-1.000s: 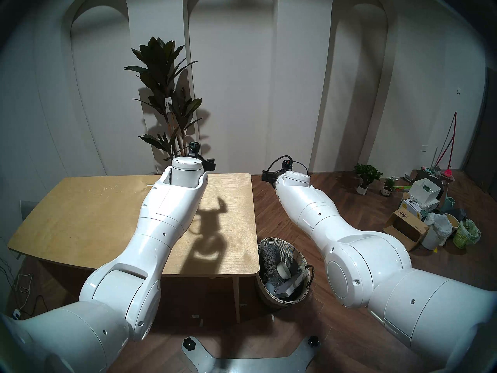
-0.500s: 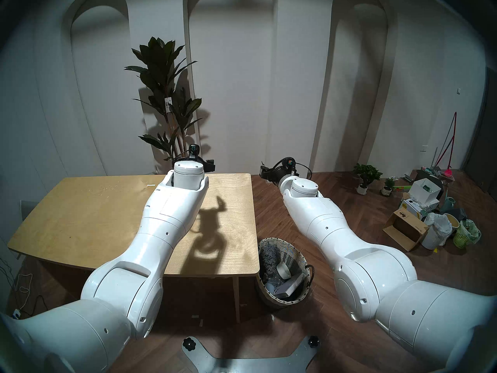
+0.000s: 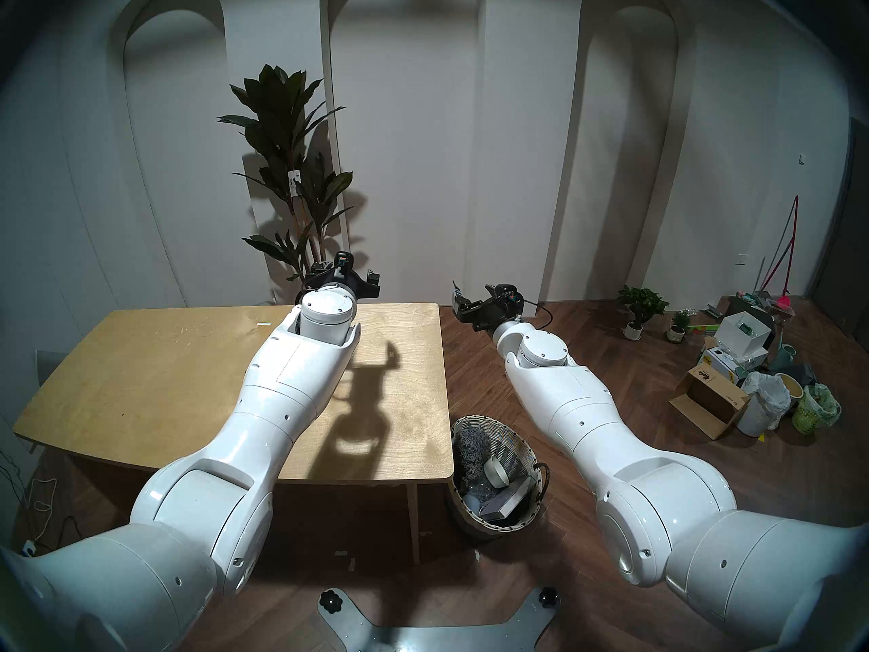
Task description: Load the items into the basket from the rear
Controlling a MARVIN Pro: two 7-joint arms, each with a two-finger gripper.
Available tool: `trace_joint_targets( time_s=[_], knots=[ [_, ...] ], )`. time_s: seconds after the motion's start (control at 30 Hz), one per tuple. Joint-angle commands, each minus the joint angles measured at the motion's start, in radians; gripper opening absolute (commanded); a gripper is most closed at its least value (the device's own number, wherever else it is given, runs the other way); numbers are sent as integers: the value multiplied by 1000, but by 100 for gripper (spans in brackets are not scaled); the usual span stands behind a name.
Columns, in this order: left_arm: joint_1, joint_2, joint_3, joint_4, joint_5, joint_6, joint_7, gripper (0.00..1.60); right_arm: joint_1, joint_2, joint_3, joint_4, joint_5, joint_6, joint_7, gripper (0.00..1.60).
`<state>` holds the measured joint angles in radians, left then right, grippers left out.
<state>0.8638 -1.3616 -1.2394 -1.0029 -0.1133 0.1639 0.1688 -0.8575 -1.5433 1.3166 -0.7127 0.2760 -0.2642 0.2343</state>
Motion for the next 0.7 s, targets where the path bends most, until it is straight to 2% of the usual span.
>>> trace_joint_targets(
  time_s=[0.0,0.03,0.17,0.23,0.3,0.57,0.67],
  knots=[
    [-18,52,-15,30,4,-112,-37,160,-5,-29,12,-28,-5,-111,-15,160],
    [-18,52,-15,30,4,-112,-37,160,-5,-29,12,-28,-5,-111,-15,160],
    [-29,54,-28,89,-2,-204,-56,160,-3,-59,27,10,-12,-203,-51,160],
    [-33,50,-33,98,-3,-204,-54,160,3,-66,28,18,-19,-201,-71,160],
    [-46,43,-41,133,-5,-250,-57,160,27,-83,29,70,-34,-261,-114,160],
    [-75,24,-47,192,-9,-299,-68,160,92,-107,28,169,-55,-248,-179,160],
    [-100,16,-34,232,5,-264,-68,160,125,-111,27,215,-64,-244,-193,160]
  ],
)
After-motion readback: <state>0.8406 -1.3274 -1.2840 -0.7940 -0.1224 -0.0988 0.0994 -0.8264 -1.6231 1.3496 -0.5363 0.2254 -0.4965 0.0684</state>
